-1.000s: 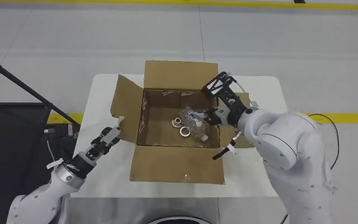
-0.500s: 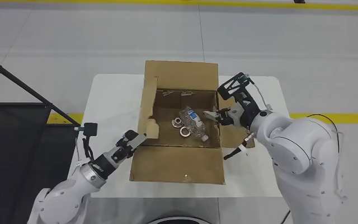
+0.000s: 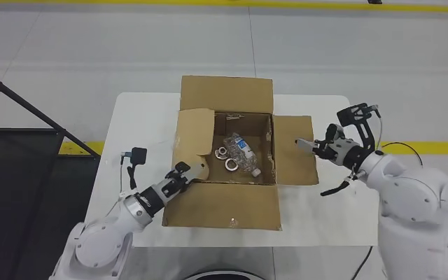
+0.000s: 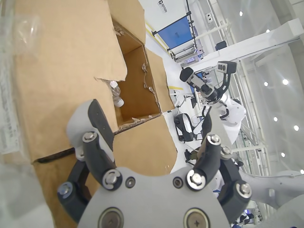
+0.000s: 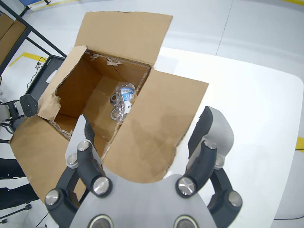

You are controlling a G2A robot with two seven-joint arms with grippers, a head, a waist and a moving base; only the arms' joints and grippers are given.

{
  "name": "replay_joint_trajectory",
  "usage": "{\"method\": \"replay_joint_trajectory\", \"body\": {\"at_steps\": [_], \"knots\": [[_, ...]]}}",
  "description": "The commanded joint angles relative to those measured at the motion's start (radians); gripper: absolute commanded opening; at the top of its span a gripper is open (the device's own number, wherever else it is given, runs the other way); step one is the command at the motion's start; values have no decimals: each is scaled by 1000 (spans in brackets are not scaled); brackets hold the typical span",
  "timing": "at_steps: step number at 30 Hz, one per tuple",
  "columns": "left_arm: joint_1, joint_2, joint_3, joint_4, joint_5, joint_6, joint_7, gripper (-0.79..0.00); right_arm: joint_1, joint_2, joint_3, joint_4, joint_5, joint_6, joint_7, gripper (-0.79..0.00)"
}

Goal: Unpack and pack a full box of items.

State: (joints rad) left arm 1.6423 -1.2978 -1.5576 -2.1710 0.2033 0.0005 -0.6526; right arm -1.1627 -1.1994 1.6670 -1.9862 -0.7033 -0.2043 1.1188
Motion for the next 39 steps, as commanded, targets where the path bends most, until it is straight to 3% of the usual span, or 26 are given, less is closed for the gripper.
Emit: {"method": "replay_joint_trajectory", "body": {"at_steps": [1, 10, 23, 27, 39], "knots": [[-16, 1, 12, 19, 1, 22, 8, 0, -13, 4, 10, 20, 12, -8, 2, 0], [-43, 7, 27, 41, -6, 56, 14, 0, -21, 21, 22, 113, 90, -33, 39, 0], [-48, 19, 14, 69, -22, 58, 14, 0, 35, 40, -19, 228, 319, -145, 64, 0], [-48, 23, 15, 71, -26, 57, 15, 0, 46, 44, -25, 253, 375, -156, 28, 0], [-49, 32, 13, 72, -45, 51, 17, 0, 70, 63, -47, 332, 386, -24, 48, 0]]}}
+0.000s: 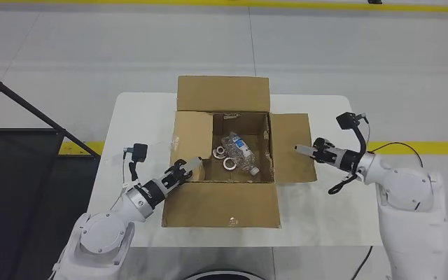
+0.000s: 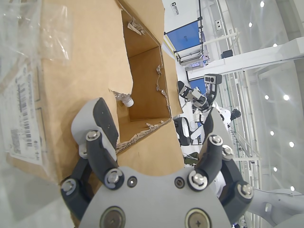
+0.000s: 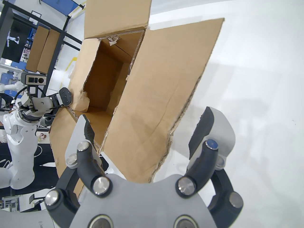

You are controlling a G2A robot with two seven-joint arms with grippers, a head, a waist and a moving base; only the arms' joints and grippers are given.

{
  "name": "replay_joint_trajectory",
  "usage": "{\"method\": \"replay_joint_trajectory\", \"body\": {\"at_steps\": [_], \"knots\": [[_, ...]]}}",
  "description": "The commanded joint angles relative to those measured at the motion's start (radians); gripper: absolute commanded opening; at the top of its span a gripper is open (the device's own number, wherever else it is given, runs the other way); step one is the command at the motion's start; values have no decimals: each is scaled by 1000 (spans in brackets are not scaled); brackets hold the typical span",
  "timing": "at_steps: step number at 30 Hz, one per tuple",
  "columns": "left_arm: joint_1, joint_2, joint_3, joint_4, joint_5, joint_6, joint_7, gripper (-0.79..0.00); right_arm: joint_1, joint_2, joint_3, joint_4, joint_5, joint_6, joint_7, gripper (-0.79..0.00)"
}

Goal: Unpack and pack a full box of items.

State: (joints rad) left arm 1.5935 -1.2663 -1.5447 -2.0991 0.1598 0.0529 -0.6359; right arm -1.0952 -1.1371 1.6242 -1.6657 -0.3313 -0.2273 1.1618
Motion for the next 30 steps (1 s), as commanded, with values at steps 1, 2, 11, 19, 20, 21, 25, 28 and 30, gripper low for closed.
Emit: {"method": "replay_joint_trajectory", "body": {"at_steps": [1, 2, 11, 19, 20, 21, 25, 28, 30], "knots": [[-1, 2, 0, 1, -3, -2, 1, 0, 7, 2, -11, 23, 27, -3, 12, 0], [-1, 2, 1, 1, -4, -2, 2, 0, 11, 2, -17, 37, 44, -9, 16, 0], [-2, 9, 2, 2, -10, -3, 11, 0, 50, 10, -39, 74, 245, -192, 7, 0], [3, 14, 8, 5, -10, -7, 30, 0, 134, 9, -143, 31, 330, -238, 10, 0], [3, 14, 9, 5, -10, -7, 33, 0, 151, 7, -174, 26, 320, -235, 7, 0], [3, 15, 11, 4, -9, -7, 38, 0, 170, 4, -206, 27, 306, -227, 3, 0], [7, 15, -8, -14, -30, -9, 80, 0, 261, -11, -347, 56, 261, -203, 2, 0], [13, 17, -57, -39, -68, -11, 110, 0, 329, -25, -445, 90, 219, -186, 4, 0], [22, 19, -105, -54, -101, -14, 123, 0, 366, -33, -496, 116, 191, -174, -1, 0]]}}
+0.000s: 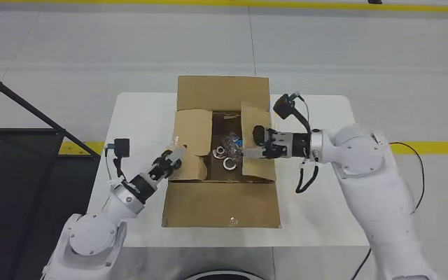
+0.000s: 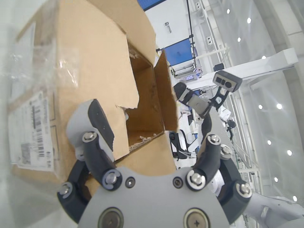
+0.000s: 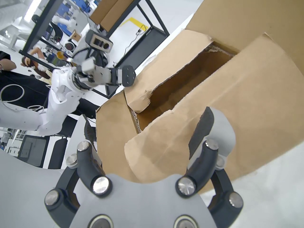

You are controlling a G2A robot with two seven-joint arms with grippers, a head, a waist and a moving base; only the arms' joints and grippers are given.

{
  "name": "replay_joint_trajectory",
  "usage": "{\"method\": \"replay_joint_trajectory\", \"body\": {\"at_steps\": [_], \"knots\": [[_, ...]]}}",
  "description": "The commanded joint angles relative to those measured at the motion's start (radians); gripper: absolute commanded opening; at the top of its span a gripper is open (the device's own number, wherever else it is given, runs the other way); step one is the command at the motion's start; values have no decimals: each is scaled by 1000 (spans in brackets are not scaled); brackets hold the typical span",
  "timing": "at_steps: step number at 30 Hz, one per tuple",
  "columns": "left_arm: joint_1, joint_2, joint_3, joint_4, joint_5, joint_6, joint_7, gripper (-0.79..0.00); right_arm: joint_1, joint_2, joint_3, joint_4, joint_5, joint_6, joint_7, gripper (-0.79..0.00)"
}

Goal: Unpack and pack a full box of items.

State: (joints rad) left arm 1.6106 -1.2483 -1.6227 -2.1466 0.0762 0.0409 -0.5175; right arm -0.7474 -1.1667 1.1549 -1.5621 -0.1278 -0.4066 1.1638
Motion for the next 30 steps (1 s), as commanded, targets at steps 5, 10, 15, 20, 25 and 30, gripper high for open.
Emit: {"method": "replay_joint_trajectory", "body": {"at_steps": [5, 10, 15, 20, 25, 30], "knots": [[58, 12, -174, -13, -121, -32, -81, 0, 81, -18, -123, 61, -74, 15, 2, 0], [144, 31, -308, 24, -232, -96, -359, 0, 111, -25, -175, 56, -136, 36, -4, 0], [212, 50, -366, 56, -296, -157, -632, 0, 117, -26, -194, 44, -159, 62, -10, 0], [236, 64, -350, 69, -354, -169, -801, 0, 108, -22, -186, 33, -171, 70, -24, 0], [225, 70, -303, 74, -419, -111, -819, 0, 92, -16, -177, 6, -178, 78, -36, 0], [208, 73, -281, 79, -492, -33, -773, 0, 63, -8, -147, -19, -183, 88, -84, 0]]}}
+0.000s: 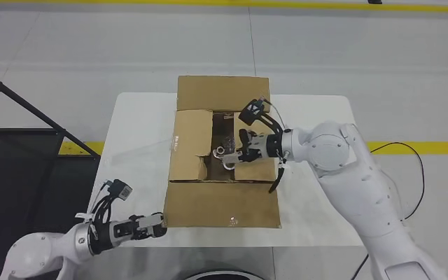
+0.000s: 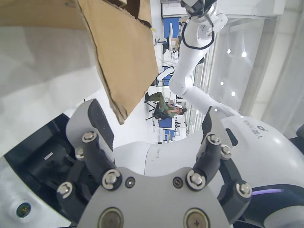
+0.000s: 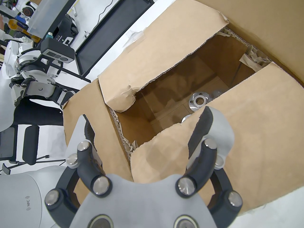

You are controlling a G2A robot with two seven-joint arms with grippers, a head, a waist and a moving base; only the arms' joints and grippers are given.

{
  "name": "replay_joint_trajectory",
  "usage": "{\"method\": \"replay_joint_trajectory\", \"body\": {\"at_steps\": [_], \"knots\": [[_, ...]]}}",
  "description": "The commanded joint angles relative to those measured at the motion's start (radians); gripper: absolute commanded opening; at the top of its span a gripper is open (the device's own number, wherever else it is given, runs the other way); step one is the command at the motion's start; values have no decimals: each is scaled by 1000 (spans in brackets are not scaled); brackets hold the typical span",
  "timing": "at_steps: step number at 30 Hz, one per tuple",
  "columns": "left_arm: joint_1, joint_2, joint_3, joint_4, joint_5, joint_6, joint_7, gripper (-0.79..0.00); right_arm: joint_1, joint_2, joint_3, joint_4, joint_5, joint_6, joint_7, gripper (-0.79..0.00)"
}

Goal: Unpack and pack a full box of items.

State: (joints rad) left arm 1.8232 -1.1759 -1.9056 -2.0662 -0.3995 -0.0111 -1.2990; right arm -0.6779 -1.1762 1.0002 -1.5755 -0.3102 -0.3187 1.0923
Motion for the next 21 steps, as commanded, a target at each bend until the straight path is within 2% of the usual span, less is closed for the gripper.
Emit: {"method": "replay_joint_trajectory", "body": {"at_steps": [1, 5, 15, 18, 21], "knots": [[-8, 2, 3, -2, -31, 28, 10, 0, -14, 4, 16, -12, -3, 0, -25, 0], [-18, 7, -1, -10, -60, 55, 19, 0, -36, 14, 54, -51, -80, 44, -74, 0], [-41, 14, 4, -42, -180, 111, 97, 0, -39, 14, 56, -52, -80, 44, -82, 0], [-48, 15, 15, -59, -155, 108, 160, 0, -72, 20, 105, -64, -94, 65, -182, 0], [-58, 14, 32, -72, -153, 121, 230, 0, -89, 26, 154, -72, -102, 109, -232, 0]]}}
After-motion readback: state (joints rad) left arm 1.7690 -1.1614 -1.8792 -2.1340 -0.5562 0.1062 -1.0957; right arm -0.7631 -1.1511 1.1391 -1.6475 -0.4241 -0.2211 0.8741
